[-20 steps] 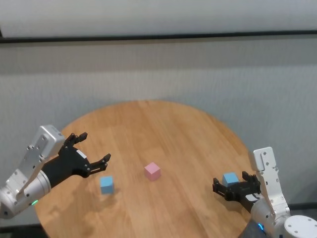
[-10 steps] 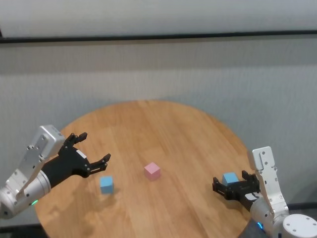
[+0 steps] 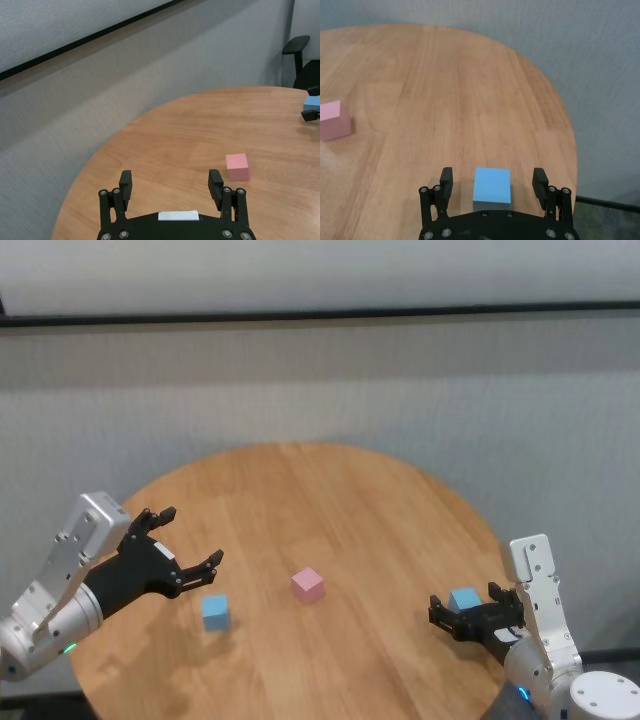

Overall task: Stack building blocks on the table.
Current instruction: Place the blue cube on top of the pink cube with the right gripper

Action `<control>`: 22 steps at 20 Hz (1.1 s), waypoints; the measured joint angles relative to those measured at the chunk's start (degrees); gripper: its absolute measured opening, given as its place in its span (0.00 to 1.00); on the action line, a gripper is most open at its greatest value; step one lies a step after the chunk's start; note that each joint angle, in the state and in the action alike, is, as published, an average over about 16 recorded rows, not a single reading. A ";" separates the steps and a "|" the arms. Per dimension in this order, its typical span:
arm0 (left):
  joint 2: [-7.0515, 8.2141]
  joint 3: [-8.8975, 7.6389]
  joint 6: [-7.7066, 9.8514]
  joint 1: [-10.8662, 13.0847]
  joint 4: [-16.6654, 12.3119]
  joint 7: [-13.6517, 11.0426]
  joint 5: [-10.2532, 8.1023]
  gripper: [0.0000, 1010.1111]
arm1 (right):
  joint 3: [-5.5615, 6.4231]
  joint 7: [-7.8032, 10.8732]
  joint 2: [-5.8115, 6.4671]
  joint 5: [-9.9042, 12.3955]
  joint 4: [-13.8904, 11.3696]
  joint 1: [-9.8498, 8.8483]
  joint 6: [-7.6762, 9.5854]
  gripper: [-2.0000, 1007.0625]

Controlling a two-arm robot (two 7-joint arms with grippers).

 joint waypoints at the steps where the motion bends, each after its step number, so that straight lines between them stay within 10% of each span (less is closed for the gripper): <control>1: 0.00 0.00 0.00 0.00 0.00 0.00 0.00 0.99 | 0.04 0.07 -0.04 -0.11 -0.01 -0.01 0.13 0.97; 22: 0.00 0.00 0.00 0.00 0.00 0.00 0.00 0.99 | 1.41 1.71 -0.87 -2.48 -0.96 -0.61 1.67 0.48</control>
